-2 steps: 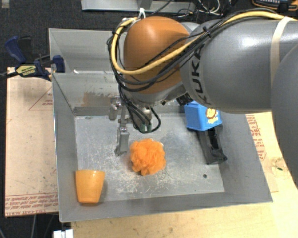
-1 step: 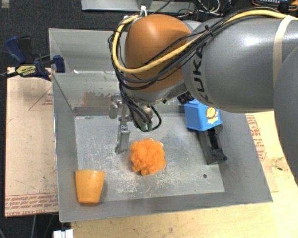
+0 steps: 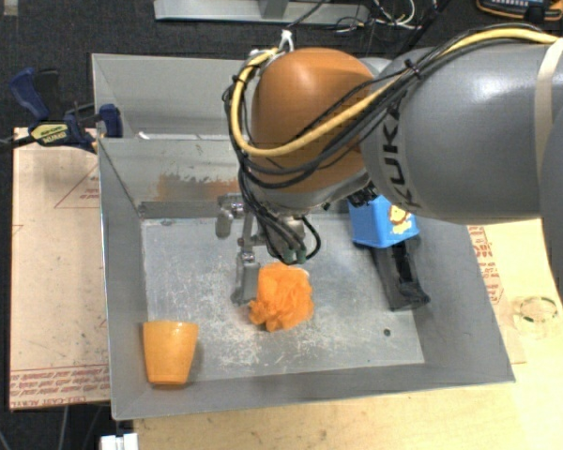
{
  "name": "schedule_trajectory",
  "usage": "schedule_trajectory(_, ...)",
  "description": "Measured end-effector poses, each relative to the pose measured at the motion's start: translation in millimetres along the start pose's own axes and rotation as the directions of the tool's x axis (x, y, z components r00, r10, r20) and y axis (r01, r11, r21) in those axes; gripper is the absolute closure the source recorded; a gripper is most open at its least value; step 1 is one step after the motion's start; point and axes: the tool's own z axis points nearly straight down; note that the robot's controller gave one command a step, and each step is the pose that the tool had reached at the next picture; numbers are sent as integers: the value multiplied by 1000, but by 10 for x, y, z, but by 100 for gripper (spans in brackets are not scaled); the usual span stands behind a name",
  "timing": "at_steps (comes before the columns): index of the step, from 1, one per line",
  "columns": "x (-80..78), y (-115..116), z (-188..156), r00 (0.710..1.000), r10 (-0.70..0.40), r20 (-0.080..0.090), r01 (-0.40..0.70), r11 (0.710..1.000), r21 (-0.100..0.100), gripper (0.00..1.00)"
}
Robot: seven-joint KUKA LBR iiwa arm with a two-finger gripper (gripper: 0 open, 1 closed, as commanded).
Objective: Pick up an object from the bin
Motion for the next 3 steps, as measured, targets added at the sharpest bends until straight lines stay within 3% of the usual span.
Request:
schedule_trajectory(1,542,-371,273,990,-143,-3,143,990,1,0)
schedule_trajectory(2,263,-580,724,998,62,3,-62,998,-2,0)
schedule_trajectory(3,105,-674,933,999,-39,-1,39,999,0,0)
